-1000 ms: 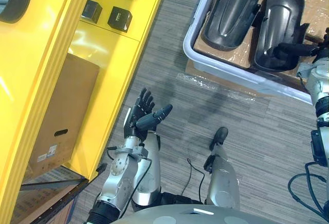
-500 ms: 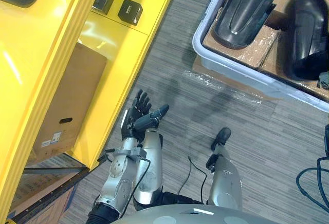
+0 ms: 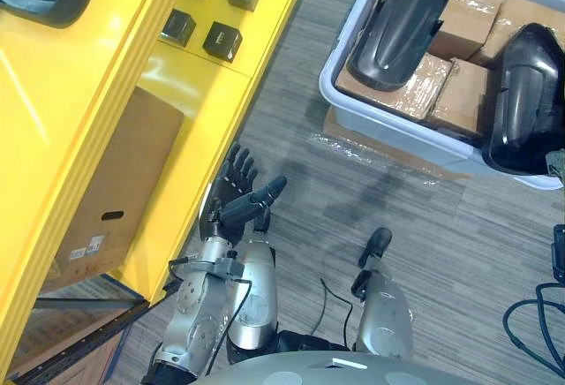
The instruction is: Walk over and take three plastic housings, then place them on the shelf
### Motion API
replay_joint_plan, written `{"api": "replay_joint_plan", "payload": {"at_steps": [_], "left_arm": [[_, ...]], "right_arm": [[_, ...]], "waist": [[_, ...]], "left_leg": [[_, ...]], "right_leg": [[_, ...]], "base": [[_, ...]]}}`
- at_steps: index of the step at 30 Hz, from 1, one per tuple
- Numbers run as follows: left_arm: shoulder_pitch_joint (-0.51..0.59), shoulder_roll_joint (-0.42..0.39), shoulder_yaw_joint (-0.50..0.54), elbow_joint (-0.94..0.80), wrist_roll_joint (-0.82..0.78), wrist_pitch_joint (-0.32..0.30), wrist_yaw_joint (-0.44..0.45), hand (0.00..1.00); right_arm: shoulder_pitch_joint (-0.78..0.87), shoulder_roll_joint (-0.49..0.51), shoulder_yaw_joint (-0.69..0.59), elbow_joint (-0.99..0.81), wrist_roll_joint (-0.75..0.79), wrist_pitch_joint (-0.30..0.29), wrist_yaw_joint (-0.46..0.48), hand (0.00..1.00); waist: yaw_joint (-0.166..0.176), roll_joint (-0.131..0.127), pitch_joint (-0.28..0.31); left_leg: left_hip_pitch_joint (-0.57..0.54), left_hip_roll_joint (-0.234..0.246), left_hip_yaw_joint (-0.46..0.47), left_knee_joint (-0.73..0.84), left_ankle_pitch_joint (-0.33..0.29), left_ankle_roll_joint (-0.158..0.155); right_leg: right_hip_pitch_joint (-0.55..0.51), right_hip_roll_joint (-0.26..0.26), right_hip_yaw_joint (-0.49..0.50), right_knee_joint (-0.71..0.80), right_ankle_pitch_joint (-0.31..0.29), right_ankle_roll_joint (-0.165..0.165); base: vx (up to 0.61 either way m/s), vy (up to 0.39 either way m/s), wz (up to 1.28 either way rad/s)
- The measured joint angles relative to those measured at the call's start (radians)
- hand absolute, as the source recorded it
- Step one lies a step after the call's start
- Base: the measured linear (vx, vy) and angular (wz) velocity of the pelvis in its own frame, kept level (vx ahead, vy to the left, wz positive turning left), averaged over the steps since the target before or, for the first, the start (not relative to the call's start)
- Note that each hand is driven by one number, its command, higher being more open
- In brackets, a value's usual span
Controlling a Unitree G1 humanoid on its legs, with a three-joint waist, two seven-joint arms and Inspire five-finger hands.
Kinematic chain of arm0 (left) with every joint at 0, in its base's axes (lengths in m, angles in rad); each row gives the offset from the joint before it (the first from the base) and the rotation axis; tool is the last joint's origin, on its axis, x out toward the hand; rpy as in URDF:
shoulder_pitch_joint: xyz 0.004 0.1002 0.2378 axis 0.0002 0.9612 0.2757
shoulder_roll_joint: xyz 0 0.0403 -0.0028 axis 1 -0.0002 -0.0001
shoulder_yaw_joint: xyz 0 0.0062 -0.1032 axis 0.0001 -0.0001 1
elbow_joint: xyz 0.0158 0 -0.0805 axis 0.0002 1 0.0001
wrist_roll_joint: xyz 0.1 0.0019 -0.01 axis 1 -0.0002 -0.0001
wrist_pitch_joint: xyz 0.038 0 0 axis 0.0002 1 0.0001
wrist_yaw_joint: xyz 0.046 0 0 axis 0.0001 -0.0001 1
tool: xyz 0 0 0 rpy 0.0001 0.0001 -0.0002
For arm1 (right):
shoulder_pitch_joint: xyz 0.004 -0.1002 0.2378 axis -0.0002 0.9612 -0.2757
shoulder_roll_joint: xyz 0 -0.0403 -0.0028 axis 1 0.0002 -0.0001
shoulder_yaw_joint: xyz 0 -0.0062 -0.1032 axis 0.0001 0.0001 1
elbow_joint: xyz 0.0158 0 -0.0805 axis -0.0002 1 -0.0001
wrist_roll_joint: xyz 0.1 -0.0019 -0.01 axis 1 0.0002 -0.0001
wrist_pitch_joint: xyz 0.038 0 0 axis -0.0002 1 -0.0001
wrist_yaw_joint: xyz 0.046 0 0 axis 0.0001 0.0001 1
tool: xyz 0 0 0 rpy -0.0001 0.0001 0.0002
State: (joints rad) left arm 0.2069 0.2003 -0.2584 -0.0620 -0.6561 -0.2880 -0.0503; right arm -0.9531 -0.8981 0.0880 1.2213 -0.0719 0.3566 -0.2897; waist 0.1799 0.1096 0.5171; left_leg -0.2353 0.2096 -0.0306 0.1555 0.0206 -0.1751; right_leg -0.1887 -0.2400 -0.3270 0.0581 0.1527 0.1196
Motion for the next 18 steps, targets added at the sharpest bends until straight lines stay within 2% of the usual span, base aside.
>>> {"api": "replay_joint_plan", "payload": {"at_steps": [3,4,6,8,10,13,15,18], "left_arm": [[-0.002,0.013,-0.001,-0.055,-0.004,0.003,-0.024,1.0],[-0.011,0.022,0.003,-0.082,-0.003,0.018,-0.024,1.0],[-0.03,0.037,0.005,-0.099,-0.01,0.048,-0.024,1.0],[-0.062,0.053,0.021,-0.108,-0.059,0.125,-0.037,1.0],[-0.123,0.068,0.041,-0.092,-0.126,0.221,-0.049,1.0],[-0.207,0.099,0.025,-0.011,-0.191,0.323,-0.09,1.0],[-0.255,0.104,0.013,0.048,-0.248,0.372,-0.095,1.0],[-0.334,0.106,-0.005,0.125,-0.292,0.402,-0.094,1.0]], "right_arm": [[0.029,0.007,-0.002,-0.076,0.0,-0.054,-0.094,0.0],[0.065,0.014,-0.006,-0.165,-0.002,-0.082,-0.147,0.0],[0.093,0.021,-0.015,-0.258,-0.011,-0.111,-0.183,0.0],[0.124,0.046,-0.042,-0.347,-0.075,-0.16,-0.224,0.0],[0.167,0.091,-0.068,-0.443,-0.158,-0.22,-0.263,0.0],[0.21,0.153,-0.071,-0.491,-0.206,-0.27,-0.274,0.0],[0.232,0.189,-0.071,-0.501,-0.244,-0.297,-0.277,0.0],[0.275,0.2,-0.07,-0.532,-0.317,-0.337,-0.28,0.0]], "waist": [[-0.013,-0.018,0.0],[-0.02,-0.03,-0.002],[-0.03,-0.041,-0.006],[-0.042,-0.062,-0.026],[-0.051,-0.101,-0.049],[-0.064,-0.139,-0.092],[-0.074,-0.152,-0.116],[-0.086,-0.155,-0.141]], "left_leg": [[0.021,0.0,0.005,-0.032,0.019,-0.007],[0.045,0.0,0.009,-0.053,0.029,-0.008],[0.072,0.0,0.018,-0.066,0.031,-0.008],[0.082,0.0,0.025,-0.075,0.031,-0.008],[0.107,0.0,0.042,-0.097,0.034,-0.007],[0.151,0.0,0.065,-0.123,0.034,-0.007],[0.177,0.0,0.078,-0.14,0.034,-0.007],[0.201,-0.001,0.092,-0.156,0.037,-0.007]], "right_leg": [[0.011,0.001,-0.001,-0.012,0.004,0.004],[0.024,0.001,0.0,-0.013,0.005,0.006],[0.041,0.001,0.003,-0.015,0.005,0.006],[0.05,0.001,0.004,-0.027,0.007,0.009],[0.054,0.001,0.017,-0.028,0.007,0.009],[0.079,0.002,0.029,-0.041,0.007,0.009],[0.094,0.002,0.033,-0.046,0.007,0.01],[0.106,0.003,0.043,-0.054,0.007,0.011]], "base": [[0.0,0.0,0.0],[0.0,0.0,0.0],[0.04,-0.005,-0.06],[0.04,-0.002,-0.06],[0.05,0.0,-0.15],[0.07,0.005,-0.15],[0.03,0.002,-0.1],[0.02,-0.003,-0.1]]}}
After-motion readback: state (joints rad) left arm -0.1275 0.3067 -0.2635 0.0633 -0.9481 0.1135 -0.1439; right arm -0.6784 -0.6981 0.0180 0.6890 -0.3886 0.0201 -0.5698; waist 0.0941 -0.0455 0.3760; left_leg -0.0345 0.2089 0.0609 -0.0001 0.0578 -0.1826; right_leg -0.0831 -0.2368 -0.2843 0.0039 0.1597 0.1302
